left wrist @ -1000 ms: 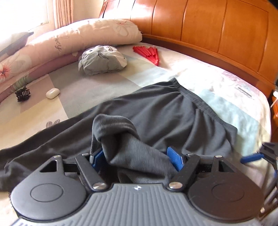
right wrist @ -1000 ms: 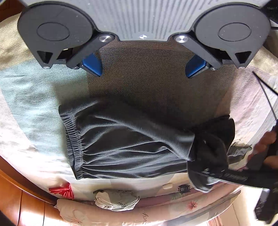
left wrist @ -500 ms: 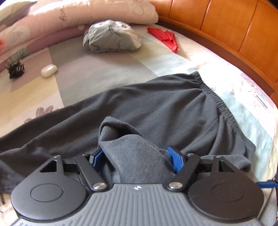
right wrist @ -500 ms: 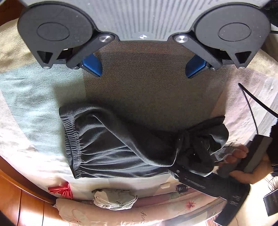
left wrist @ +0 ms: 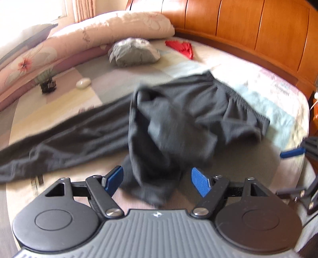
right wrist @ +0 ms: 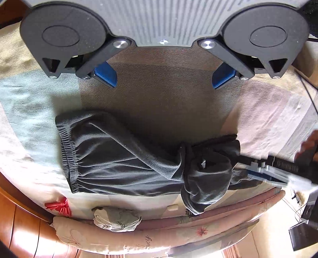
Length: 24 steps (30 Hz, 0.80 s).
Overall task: Fold clothes
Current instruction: 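Lift and pull the held pant leg out straight with the left gripper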
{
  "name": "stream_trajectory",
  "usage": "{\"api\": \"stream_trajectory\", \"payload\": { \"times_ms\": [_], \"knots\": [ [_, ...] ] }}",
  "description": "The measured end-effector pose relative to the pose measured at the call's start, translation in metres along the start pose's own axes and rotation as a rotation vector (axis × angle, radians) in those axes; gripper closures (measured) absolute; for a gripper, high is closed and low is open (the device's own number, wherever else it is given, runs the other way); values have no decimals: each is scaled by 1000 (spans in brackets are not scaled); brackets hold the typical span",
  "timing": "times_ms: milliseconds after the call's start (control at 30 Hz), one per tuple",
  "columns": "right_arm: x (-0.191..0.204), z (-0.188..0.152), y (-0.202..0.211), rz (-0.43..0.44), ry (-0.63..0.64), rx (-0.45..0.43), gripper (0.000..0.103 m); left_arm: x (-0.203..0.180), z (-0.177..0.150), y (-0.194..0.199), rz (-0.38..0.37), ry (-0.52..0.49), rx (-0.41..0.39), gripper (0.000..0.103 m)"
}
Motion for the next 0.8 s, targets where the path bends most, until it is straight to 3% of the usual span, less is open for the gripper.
{"api": "stream_trajectory", "payload": {
  "times_ms": [67,233,433,633,800],
  "knots": [
    [2,0,0,1,5,3,0,-4,-18,-3,0,10,20,26],
    [7,-1,-1,3,14,12,0,-10,-41,-18,-111,89,62,26],
    [6,-1,-7,2,9,28,0,-17,-30,-46,-207,91,61,26],
    [1,5,-14,18,9,27,0,2,2,-58,-179,110,16,27],
    [-1,24,-29,21,50,18,0,21,29,-60,-113,78,-42,27]
  ]
}}
Point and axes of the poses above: each gripper's, at about its wrist camera, not at the fingertips, and y roughly against the way its jaws point, x to its left, z to its top, the point moved 2 cm from there along -y, roughly the way its jaws point, and after that the axes turned 3 degrees about y, right-handed, at the moved point
